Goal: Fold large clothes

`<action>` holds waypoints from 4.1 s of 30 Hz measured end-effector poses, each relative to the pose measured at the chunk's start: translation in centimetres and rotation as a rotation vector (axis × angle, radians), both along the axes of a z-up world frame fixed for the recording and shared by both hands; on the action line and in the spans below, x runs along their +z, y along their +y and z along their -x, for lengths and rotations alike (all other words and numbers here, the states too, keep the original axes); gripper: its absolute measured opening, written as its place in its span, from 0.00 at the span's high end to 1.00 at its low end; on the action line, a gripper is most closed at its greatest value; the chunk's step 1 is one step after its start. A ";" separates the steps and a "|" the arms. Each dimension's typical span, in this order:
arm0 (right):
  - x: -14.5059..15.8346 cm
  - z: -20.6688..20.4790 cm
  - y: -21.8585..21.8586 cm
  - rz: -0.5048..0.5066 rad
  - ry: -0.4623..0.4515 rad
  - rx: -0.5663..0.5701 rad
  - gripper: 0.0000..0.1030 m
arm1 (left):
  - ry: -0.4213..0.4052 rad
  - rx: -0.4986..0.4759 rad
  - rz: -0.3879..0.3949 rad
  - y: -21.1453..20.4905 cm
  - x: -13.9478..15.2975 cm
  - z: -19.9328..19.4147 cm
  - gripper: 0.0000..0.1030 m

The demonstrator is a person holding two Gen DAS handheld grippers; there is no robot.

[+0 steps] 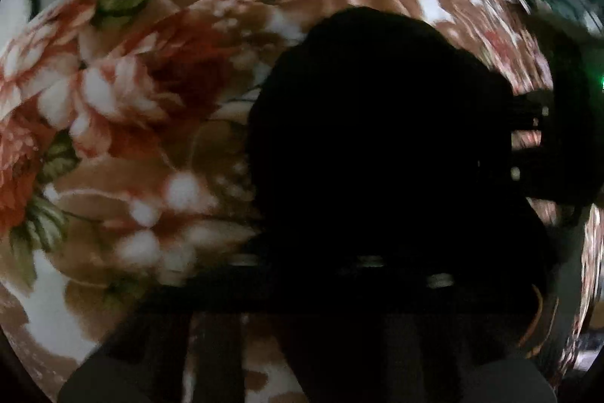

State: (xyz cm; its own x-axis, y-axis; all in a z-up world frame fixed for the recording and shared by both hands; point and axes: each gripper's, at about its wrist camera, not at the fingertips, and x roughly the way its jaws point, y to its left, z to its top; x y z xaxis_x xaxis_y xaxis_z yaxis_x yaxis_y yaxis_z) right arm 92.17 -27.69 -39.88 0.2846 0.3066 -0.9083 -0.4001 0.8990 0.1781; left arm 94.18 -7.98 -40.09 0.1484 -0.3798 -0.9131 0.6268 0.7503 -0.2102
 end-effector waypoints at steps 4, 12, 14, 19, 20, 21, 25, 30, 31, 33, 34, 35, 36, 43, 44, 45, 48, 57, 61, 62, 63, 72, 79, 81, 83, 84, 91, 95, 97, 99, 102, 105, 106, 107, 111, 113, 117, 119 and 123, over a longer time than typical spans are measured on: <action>3.1 2.0 1.4 0.080 -0.073 0.077 0.87 | -0.053 -0.042 0.031 -1.0 3.5 2.1 0.93; 10.0 5.9 1.8 0.033 -0.147 0.113 0.88 | -0.113 -0.047 0.117 0.7 10.2 7.5 0.93; 11.7 7.9 2.0 0.019 -0.176 0.121 0.88 | -0.128 -0.037 0.140 0.9 11.5 9.1 0.93; 14.5 13.5 2.6 -0.054 -0.196 0.074 0.88 | -0.144 -0.014 0.191 3.2 15.0 15.1 0.93; 15.1 15.1 2.8 -0.058 -0.210 0.082 0.88 | -0.151 -0.014 0.203 3.6 15.9 17.2 0.93; 15.6 16.8 2.9 -0.067 -0.215 0.089 0.88 | -0.158 -0.015 0.207 3.9 16.4 18.5 0.93; 16.4 23.5 3.4 -0.053 -0.257 0.148 0.87 | -0.169 -0.007 0.234 5.2 17.7 25.7 0.93; 15.0 32.0 3.7 -0.030 -0.272 0.205 0.87 | -0.155 0.012 0.232 5.7 16.3 34.4 0.93; 14.3 33.6 3.7 -0.038 -0.257 0.208 0.87 | -0.147 0.021 0.232 5.8 15.6 36.4 0.93; 13.0 36.2 3.6 -0.053 -0.240 0.200 0.87 | -0.135 0.033 0.221 6.0 14.2 39.4 0.93; 12.2 37.8 3.6 -0.033 -0.253 0.198 0.87 | -0.133 0.037 0.216 6.0 13.7 40.4 0.93; 11.5 39.2 3.8 0.000 -0.276 0.208 0.87 | -0.122 0.041 0.211 6.0 12.8 42.0 0.93; 10.8 40.9 4.0 0.029 -0.297 0.218 0.86 | -0.120 0.044 0.199 5.9 12.0 43.4 0.93; 4.3 49.3 4.9 0.126 -0.317 0.283 0.69 | -0.107 0.028 0.087 4.8 4.7 50.8 0.93; 3.6 50.0 4.8 0.117 -0.304 0.279 0.61 | -0.106 0.035 0.082 4.8 3.9 51.3 0.93; 3.2 50.5 4.5 0.110 -0.305 0.273 0.57 | -0.114 0.044 0.073 4.9 3.3 51.8 0.93; 2.2 52.6 4.0 0.095 -0.278 0.279 0.36 | -0.109 0.060 0.085 5.2 2.8 52.8 0.80; 3.1 57.8 1.3 0.006 -0.141 0.214 0.27 | -0.132 0.070 0.029 7.9 4.5 58.4 0.32; 7.4 56.0 -0.3 -0.088 -0.149 0.091 0.12 | -0.151 0.171 0.068 10.7 7.5 57.5 0.20; 8.1 55.3 0.0 -0.093 -0.162 0.081 0.12 | -0.161 0.207 0.094 11.4 8.5 56.5 0.10; 8.6 54.4 0.6 -0.073 -0.183 0.078 0.12 | -0.170 0.220 0.101 11.6 8.9 55.9 0.07; 3.0 46.9 5.5 0.097 -0.186 -0.056 0.09 | -0.194 0.322 -0.050 6.1 4.1 49.6 0.05; -2.6 48.9 3.3 0.208 -0.152 0.002 0.05 | -0.044 0.347 -0.121 6.4 -2.0 50.2 0.04; -2.8 49.6 2.5 0.173 -0.132 -0.026 0.05 | -0.058 0.351 -0.131 6.6 -1.3 50.8 0.04; -2.2 50.3 1.9 0.164 -0.119 -0.060 0.05 | -0.116 0.336 -0.146 6.5 0.6 51.9 0.05; -1.7 50.5 1.9 0.165 -0.113 -0.072 0.05 | -0.144 0.339 -0.146 6.8 2.0 52.6 0.05; 5.4 52.7 4.7 0.102 -0.150 -0.069 0.05 | -0.204 0.563 -0.132 16.4 9.0 55.8 0.05; 8.2 52.3 9.4 0.060 -0.178 -0.038 0.05 | -0.217 0.740 -0.084 24.0 10.4 57.2 0.05; 8.8 51.7 12.1 0.043 -0.184 -0.025 0.05 | -0.217 0.836 -0.043 28.4 10.4 57.8 0.05; 9.1 51.4 15.0 0.040 -0.188 -0.008 0.05 | -0.215 0.948 0.002 33.6 10.2 58.0 0.05; 9.1 50.5 19.5 0.038 -0.185 0.007 0.05 | -0.217 1.030 0.032 39.4 9.5 57.7 0.05; 8.8 49.7 23.9 0.046 -0.173 0.025 0.05 | -0.246 1.041 0.034 44.5 9.2 56.4 0.05; 8.6 49.4 25.4 0.050 -0.172 0.030 0.05 | -0.251 1.045 0.031 46.6 9.0 55.6 0.05; 8.5 49.2 26.9 0.054 -0.169 0.030 0.05 | -0.249 1.047 0.027 48.0 8.7 55.2 0.05; 7.1 48.9 31.3 0.053 -0.131 0.021 0.05 | -0.230 1.059 0.039 54.0 7.2 53.0 0.05; 6.5 48.9 33.0 0.059 -0.116 0.020 0.05 | -0.222 1.060 0.043 56.5 6.3 52.0 0.05; 4.6 49.2 36.6 0.064 -0.087 0.036 0.05 | -0.188 1.080 0.074 60.5 4.1 49.8 0.05; 4.0 49.5 38.1 0.079 -0.092 0.060 0.05 | -0.187 1.091 0.072 62.2 3.2 48.6 0.05; 3.3 50.0 40.6 0.107 -0.114 0.106 0.05 | -0.182 1.113 0.103 64.6 1.8 46.7 0.05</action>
